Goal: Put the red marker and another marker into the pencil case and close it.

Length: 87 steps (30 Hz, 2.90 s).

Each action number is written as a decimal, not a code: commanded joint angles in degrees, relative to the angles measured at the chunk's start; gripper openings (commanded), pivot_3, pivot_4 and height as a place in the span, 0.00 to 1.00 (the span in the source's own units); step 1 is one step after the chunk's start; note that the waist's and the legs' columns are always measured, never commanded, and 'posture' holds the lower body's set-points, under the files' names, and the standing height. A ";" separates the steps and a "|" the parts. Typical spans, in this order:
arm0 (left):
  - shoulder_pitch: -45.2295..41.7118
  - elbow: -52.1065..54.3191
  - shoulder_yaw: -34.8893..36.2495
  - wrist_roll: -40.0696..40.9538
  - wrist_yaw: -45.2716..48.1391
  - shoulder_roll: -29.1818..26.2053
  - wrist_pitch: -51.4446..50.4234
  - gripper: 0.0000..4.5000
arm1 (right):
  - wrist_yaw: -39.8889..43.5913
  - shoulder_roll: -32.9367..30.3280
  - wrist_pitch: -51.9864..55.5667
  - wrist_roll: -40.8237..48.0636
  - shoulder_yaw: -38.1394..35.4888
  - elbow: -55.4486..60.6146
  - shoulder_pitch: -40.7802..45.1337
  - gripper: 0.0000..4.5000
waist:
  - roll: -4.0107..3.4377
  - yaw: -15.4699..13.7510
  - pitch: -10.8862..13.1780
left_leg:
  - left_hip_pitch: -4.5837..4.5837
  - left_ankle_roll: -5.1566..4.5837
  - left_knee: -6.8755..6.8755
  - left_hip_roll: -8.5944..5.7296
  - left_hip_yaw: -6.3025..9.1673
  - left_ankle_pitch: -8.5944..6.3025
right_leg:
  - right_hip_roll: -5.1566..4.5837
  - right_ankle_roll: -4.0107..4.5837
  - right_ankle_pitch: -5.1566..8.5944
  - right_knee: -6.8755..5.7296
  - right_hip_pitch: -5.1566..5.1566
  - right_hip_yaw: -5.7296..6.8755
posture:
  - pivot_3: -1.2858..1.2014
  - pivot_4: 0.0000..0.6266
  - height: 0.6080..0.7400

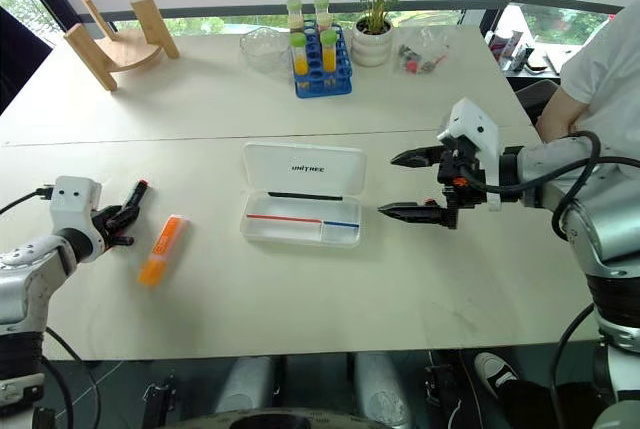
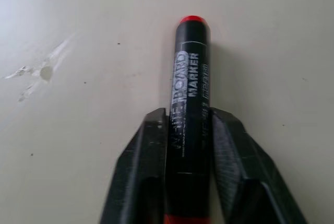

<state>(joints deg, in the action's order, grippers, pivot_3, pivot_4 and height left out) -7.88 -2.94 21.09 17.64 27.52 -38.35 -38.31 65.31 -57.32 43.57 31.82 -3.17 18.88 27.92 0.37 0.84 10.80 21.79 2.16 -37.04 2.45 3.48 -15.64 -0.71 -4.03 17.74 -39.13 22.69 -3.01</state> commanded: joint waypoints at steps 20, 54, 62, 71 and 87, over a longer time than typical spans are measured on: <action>-34.02 -1.96 -36.32 -0.98 46.57 -2.16 20.82 0.06 | -8.96 -0.80 2.58 2.27 -9.17 7.96 -7.92 1.00 | 0.19 -0.25 0.18 | 0.64 0.13 -0.09 -0.05 0.03 0.08 | 0.09 -0.05 -0.02 0.04 0.47 0.03 | 0.52 0.24 1.00; -26.99 26.49 -5.84 5.08 20.65 0.30 -34.38 0.98 | -11.72 -0.58 1.08 2.61 -8.09 9.25 -10.95 1.00 | 0.18 1.36 0.20 | 0.57 -0.04 -0.04 0.02 0.06 -0.01 | 0.13 -0.15 -0.06 0.02 0.44 -0.04 | 0.52 0.24 1.00; -2.72 41.18 5.94 -6.24 -1.17 9.04 -38.89 0.98 | -8.63 0.17 -1.21 1.64 -2.63 4.66 -5.65 1.00 | 0.44 0.76 0.31 | 0.56 0.25 -0.09 0.02 0.18 0.15 | 0.06 -0.19 -0.15 -0.02 0.37 0.01 | 0.52 0.24 1.00; 7.50 37.50 2.55 -4.66 -3.96 13.81 -29.25 0.98 | -5.37 -1.33 -1.53 0.91 -2.08 2.42 -2.97 1.00 | 0.46 -0.17 0.30 | 0.56 0.55 -0.11 -0.17 0.11 0.31 | -0.18 -0.27 -0.21 0.06 0.31 0.00 | 0.52 0.24 1.00; 8.58 32.33 0.60 3.50 1.75 10.69 -21.74 0.19 | -4.63 -4.31 0.64 2.41 -7.46 4.55 -8.09 1.00 | 0.27 -0.17 0.19 | 0.37 0.54 -0.04 -0.17 0.11 0.31 | -0.14 -0.26 -0.20 0.06 0.16 -0.02 | 0.52 0.24 1.00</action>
<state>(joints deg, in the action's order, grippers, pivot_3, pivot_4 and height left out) 1.67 28.80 21.70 17.56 26.25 -27.21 -59.73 60.50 -60.46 44.37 33.46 -7.95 21.43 19.71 0.64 0.68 10.99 22.16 2.70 -37.08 2.28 3.57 -15.33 -0.84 -4.29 17.54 -39.07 22.87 -3.02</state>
